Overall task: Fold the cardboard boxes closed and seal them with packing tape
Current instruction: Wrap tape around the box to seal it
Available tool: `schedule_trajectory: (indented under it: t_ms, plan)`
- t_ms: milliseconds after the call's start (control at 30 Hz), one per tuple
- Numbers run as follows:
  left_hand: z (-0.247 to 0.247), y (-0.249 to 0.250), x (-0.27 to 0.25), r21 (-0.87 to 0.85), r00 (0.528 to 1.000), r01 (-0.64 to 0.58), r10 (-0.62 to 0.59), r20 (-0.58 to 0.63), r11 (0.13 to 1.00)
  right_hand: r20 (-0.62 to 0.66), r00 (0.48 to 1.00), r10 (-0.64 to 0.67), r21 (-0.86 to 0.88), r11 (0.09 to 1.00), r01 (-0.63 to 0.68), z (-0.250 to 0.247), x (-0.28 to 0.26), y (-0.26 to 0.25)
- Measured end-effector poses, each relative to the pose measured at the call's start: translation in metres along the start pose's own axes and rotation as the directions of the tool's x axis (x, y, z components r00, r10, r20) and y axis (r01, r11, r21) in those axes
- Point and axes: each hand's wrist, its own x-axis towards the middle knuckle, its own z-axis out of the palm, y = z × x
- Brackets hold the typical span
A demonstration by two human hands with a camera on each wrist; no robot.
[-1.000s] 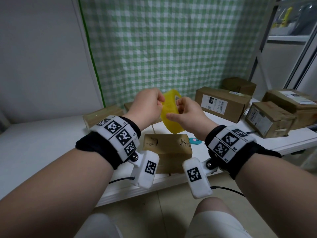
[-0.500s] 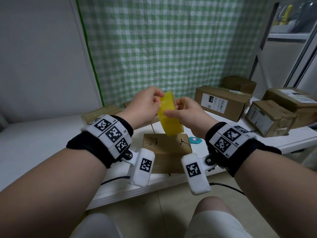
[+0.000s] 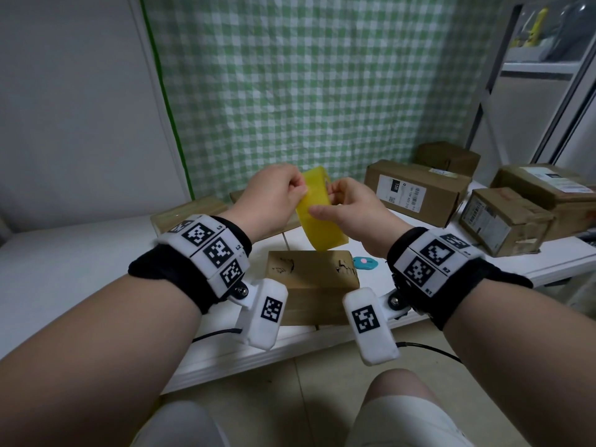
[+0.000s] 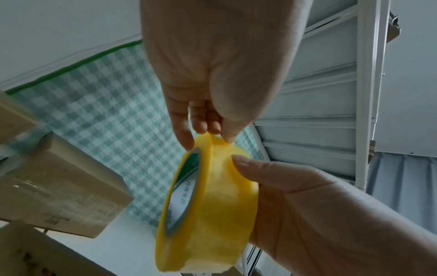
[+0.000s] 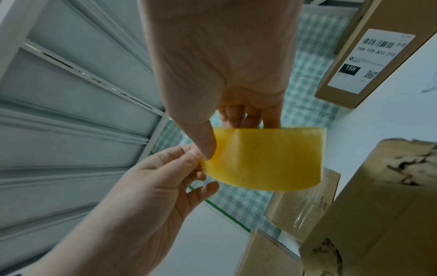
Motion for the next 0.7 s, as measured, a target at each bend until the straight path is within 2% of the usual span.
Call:
schedule_trajectory:
  t_ms: [133,300,400,533,700]
  plan:
    - [-0.0021,-0.0012,-0.0016,0.051,0.992,-0.123,0.123,-0.006,0.991,0.072,0.997,0.033,0.1,0.994,-0.04,-0.0038,0.0017,0.0011]
    - [-0.007,-0.0016,-0.0024,0.057,0.983,-0.182,0.182,-0.011,0.982,0.121,0.992,0.046,0.139,0.988,-0.063,-0.0066,0.0032,-0.0003]
    - [-0.0076,-0.0015,-0.0011,0.1,0.988,-0.153,0.156,-0.015,0.983,0.1,0.994,0.035,0.096,0.994,-0.044,-0.0075,0.0055,0.0]
    - [-0.0043,-0.0029,0.002,0.122,0.999,-0.036,0.036,0.007,0.992,0.083,0.997,0.01,0.039,0.999,-0.013,-0.0079,0.0055,0.0013]
    - [0.0003,-0.0005,0.0005,0.158,0.993,-0.116,0.11,0.043,0.981,0.094,0.995,-0.024,0.031,0.999,0.021,-0.0082,0.002,0.0023]
